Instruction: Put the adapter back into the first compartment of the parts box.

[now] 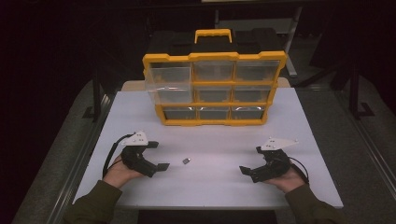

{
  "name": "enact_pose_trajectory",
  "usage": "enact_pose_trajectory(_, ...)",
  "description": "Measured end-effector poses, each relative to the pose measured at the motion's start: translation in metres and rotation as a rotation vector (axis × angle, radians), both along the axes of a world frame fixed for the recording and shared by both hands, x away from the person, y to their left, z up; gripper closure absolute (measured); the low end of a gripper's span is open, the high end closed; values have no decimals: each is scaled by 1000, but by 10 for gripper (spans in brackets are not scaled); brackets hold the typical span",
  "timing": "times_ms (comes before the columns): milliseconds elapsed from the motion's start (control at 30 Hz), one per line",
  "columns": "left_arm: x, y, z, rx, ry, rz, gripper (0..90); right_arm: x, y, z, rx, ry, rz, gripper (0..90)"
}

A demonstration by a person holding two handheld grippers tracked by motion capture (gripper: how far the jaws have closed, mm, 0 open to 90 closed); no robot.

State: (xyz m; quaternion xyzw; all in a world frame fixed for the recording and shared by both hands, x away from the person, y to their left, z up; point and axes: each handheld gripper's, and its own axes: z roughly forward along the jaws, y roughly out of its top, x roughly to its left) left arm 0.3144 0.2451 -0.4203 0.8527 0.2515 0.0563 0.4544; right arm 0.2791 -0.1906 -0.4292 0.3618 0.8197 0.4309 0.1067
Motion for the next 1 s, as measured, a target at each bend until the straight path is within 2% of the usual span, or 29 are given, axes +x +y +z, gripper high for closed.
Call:
enact_pose_trajectory(100, 0, -2, 2, -8, -13, 4, 0, 0, 0, 0, -3, -3, 1, 0)
enact_pose_trajectory(233, 2, -5, 3, -13, -9, 6, 0, 0, 0, 1, -2, -4, 0, 0)
enact_pose_trajectory(333, 4, -9, 6, -44, 6, -3, 0, 0, 0, 1, -5, -7, -1, 0)
enact_pose_trajectory(1000, 15, -22, 12, -46, 2, 4, 0, 1, -2, 1, 6, -4, -5, 0)
